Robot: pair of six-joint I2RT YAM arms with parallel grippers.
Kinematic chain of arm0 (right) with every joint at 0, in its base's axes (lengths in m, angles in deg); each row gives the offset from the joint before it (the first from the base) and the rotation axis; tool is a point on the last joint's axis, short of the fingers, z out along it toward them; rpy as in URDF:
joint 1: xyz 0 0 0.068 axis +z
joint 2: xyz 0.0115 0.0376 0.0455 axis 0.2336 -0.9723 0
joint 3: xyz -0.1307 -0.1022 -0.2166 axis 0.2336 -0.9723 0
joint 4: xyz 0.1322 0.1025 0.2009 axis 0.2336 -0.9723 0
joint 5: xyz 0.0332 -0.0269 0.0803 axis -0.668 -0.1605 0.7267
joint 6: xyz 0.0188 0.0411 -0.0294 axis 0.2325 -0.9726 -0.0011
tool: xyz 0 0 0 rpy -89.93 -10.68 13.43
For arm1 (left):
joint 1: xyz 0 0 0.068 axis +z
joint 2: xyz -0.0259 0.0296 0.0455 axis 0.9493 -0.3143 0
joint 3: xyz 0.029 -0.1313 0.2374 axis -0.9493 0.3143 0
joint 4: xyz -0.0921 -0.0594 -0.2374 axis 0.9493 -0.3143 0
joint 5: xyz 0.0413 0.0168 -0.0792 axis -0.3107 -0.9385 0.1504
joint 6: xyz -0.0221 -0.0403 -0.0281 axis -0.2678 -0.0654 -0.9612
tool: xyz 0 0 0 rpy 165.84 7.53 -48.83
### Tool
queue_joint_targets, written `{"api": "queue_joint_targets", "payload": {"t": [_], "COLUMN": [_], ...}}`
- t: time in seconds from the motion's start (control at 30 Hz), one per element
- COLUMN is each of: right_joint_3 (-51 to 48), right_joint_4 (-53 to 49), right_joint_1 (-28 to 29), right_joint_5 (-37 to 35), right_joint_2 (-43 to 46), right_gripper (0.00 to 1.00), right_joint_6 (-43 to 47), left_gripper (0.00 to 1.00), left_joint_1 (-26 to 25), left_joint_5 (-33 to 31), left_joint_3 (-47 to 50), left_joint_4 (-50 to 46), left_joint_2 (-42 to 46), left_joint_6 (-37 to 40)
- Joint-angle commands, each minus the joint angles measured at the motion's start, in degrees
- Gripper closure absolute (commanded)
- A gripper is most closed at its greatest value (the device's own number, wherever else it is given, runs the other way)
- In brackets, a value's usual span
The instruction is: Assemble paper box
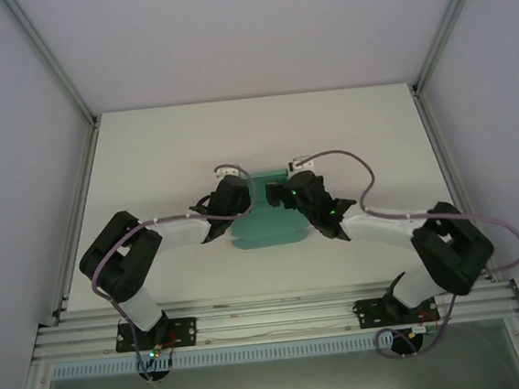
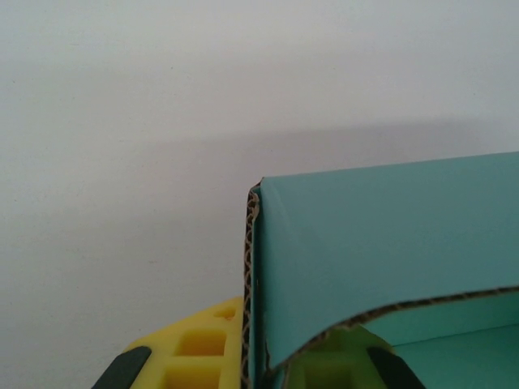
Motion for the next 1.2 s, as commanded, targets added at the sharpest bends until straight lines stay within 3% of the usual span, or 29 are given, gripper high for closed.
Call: {"api": "queue_joint_targets", "payload": {"t": [0.0,0.13,0.2,0.3,0.47,0.67,0.97,1.17], "right_joint_3": [0.32,-0.55,-2.23,-4.66,-5.49,-6.24,-7.40,-7.77], "right_joint_4": [-6.72,-14.46,-16.69,-20.15,-28.34,-33.52,-29.78,-28.57], "right_joint_1": [-0.02,-0.13,-0.24,-1.06,-3.67,-6.19,-7.66,-8.00], "right_joint_5": [-10.66,-17.26,-19.67,-19.21,-13.57,-11.49,-10.37,-10.95], "right_joint_2": [7.03,14.50,18.69,24.30,29.62,31.42,30.89,31.07], "right_gripper": [0.00,0.00,0.00,0.00,0.00,0.00,0.00,0.00], "right_joint_6": [-5.51,-6.71,-7.34,-9.14,-11.20,-12.39,-10.58,-9.05], "left_gripper": [1.00,1.00,1.00,1.00,1.00,1.00,1.00,1.00], "left_joint_1": [0.11,1.33,1.95,1.88,1.69,0.89,-4.57,-7.51], "left_joint_5": [1.12,8.70,14.39,21.37,25.52,20.07,0.25,-6.97], "left_joint_3": [-2.64,-7.09,-10.70,-16.57,-26.82,-40.53,-47.87,-51.67], "left_joint_4": [-4.68,-10.11,-16.45,-28.81,-48.11,-64.01,-60.22,-58.90], "left_joint_2": [0.36,0.51,0.08,-1.27,-5.04,-15.25,-27.33,-34.93], "left_joint_6": [4.23,11.96,20.12,36.06,52.86,55.96,54.95,58.77]}}
